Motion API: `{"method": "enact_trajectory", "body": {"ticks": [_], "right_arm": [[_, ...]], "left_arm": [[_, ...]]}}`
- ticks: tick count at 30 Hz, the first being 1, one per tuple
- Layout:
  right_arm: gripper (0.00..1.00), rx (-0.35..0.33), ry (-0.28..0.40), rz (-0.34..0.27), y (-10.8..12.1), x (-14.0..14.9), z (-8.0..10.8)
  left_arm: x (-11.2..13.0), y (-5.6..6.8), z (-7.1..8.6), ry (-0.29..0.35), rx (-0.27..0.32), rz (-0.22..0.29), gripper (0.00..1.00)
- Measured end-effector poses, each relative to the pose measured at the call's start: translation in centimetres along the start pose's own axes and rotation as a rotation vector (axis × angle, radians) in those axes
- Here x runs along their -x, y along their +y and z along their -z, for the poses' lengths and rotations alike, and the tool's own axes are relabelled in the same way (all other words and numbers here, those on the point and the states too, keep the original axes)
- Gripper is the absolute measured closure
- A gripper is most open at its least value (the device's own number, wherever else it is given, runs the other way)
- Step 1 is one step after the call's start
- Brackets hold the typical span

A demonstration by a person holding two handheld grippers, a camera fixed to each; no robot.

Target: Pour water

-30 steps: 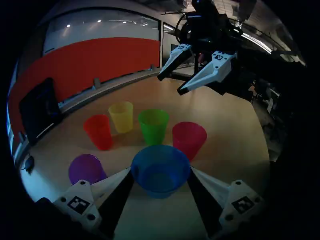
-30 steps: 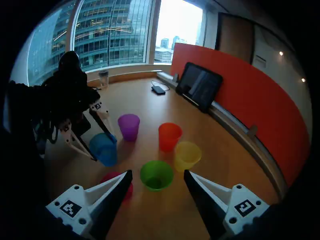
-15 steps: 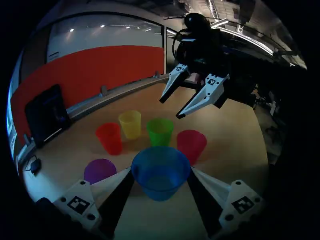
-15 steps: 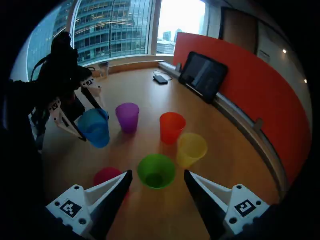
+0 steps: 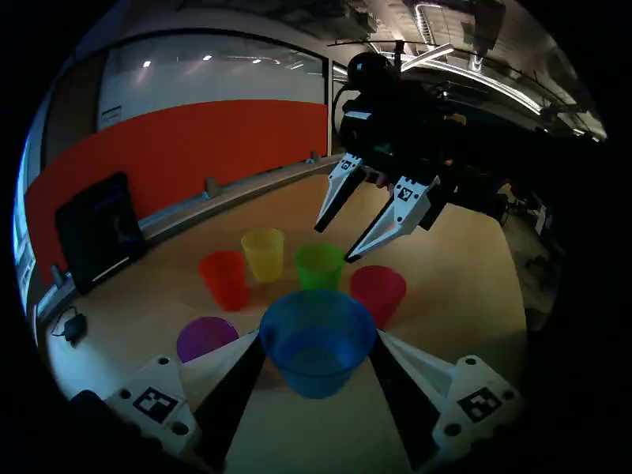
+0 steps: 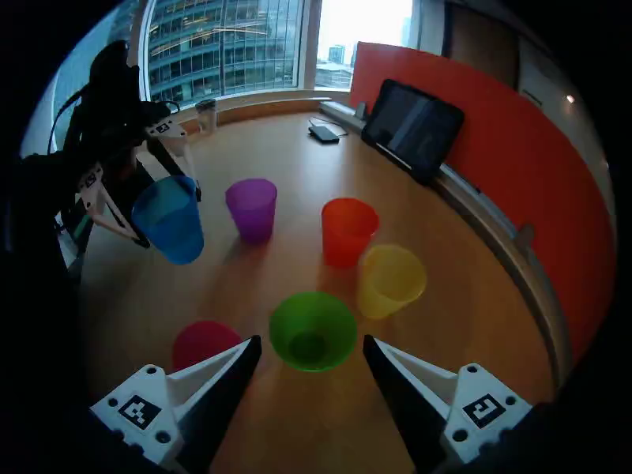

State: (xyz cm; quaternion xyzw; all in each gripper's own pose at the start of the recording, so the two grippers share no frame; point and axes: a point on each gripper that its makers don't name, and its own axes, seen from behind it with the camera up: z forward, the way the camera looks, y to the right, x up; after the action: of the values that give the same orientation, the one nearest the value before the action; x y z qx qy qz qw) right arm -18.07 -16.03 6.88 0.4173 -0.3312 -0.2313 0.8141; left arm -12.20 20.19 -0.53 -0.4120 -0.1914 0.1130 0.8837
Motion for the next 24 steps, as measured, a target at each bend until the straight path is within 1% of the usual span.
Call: {"method": "enact_trajectory", "body": {"ticks": [24], "right_arm": [[0.0, -0.013, -0.058, 0.001, 0.4, 0.7, -2.8]], "left_arm": [[-0.2, -0.3, 0.3, 0.016, 0.006, 0.016, 0.13]]}}
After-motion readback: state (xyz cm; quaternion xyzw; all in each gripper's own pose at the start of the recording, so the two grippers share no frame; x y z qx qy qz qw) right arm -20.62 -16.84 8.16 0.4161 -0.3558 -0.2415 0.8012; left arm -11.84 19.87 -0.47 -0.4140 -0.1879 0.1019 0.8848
